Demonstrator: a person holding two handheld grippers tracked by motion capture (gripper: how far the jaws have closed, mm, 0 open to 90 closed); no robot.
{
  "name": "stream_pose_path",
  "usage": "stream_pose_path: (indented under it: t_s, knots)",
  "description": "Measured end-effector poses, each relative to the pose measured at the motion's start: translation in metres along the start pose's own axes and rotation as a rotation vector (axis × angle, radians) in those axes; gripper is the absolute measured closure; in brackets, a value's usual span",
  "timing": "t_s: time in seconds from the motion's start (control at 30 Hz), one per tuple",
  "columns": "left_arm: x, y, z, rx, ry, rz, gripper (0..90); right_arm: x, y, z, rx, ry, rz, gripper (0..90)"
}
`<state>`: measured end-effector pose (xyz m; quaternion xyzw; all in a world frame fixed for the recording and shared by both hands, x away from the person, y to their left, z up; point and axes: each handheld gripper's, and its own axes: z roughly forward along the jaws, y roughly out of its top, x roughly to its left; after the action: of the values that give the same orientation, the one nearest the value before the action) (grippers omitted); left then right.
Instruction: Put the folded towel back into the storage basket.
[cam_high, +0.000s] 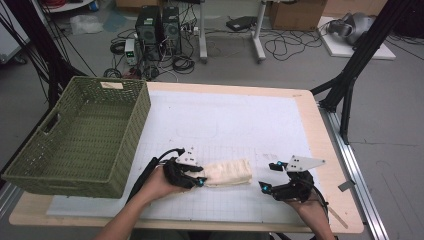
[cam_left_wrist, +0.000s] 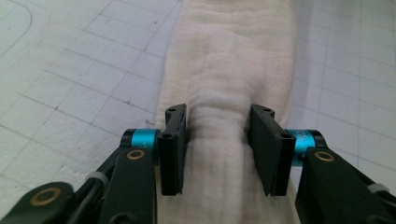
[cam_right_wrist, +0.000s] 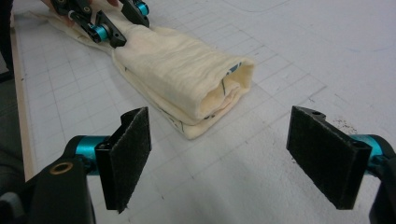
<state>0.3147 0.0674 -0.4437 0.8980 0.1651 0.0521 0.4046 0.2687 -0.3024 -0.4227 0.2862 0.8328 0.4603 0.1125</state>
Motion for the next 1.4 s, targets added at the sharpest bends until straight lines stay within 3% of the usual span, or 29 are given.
stream_pose_path:
  t_s: [0.17, 0.4, 0.73, 1.2, 1.3, 1.4]
  knots:
    - [0.001, 0.0, 0.0, -0.006, 0.018, 0.001, 68.2, -0.001, 0.001, 0.0, -0.002, -0.001, 0.001, 21.3]
    - [0.001, 0.001, 0.001, -0.011, 0.011, 0.019, 77.5, -0.002, 0.001, 0.0, -0.005, -0.003, 0.003, 21.3]
    - [-0.001, 0.003, -0.002, -0.008, 0.009, 0.026, 80.8, -0.006, 0.0, -0.003, -0.03, -0.005, 0.022, 21.4]
    - [0.001, 0.005, -0.031, -0.154, -0.003, -0.022, 81.2, -0.007, -0.001, -0.007, -0.046, -0.015, 0.03, 21.4]
    - [0.001, 0.004, -0.029, -0.138, -0.005, -0.016, 81.2, -0.008, -0.001, -0.007, -0.046, -0.015, 0.026, 21.4]
    - [0.001, 0.002, -0.022, -0.083, -0.011, 0.0, 81.1, -0.007, -0.001, -0.006, -0.041, -0.013, 0.026, 21.4]
